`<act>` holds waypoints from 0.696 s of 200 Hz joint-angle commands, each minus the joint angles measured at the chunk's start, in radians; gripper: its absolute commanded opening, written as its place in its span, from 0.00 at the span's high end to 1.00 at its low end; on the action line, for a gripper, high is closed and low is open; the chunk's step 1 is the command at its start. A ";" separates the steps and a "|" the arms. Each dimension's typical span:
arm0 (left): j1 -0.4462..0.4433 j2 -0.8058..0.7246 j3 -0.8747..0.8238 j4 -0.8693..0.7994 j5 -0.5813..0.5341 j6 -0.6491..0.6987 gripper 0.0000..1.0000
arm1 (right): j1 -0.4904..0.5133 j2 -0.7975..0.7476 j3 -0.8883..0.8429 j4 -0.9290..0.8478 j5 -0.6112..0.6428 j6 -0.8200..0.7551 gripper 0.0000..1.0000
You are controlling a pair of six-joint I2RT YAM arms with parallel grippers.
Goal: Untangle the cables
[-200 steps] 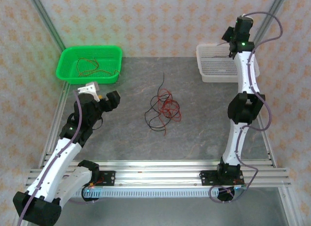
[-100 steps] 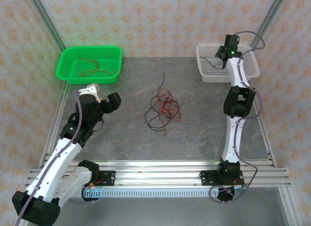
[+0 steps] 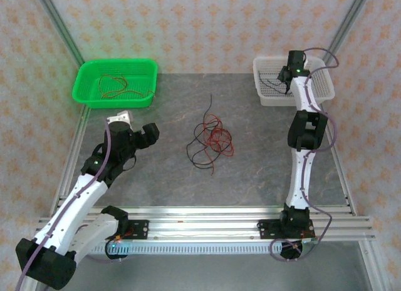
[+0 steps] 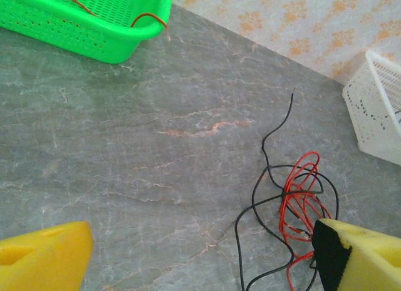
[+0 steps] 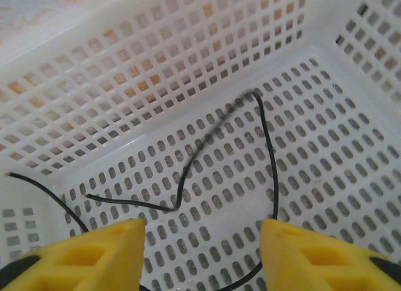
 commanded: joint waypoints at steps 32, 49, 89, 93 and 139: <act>-0.045 0.040 0.046 -0.077 -0.055 -0.035 0.10 | -0.008 -0.063 0.011 -0.063 0.030 0.012 0.20; -0.066 0.056 0.041 -0.084 -0.062 -0.044 0.12 | -0.008 -0.091 0.011 -0.071 0.030 0.012 0.16; -0.132 0.099 0.017 -0.069 -0.075 -0.052 0.15 | -0.008 -0.181 -0.032 -0.088 0.033 0.013 0.06; -0.138 0.103 0.015 -0.067 -0.076 -0.052 0.16 | -0.008 -0.192 -0.041 -0.088 0.033 0.016 0.05; -0.233 0.189 -0.014 -0.014 -0.047 -0.095 0.23 | -0.007 -0.364 -0.181 -0.067 0.016 0.020 0.01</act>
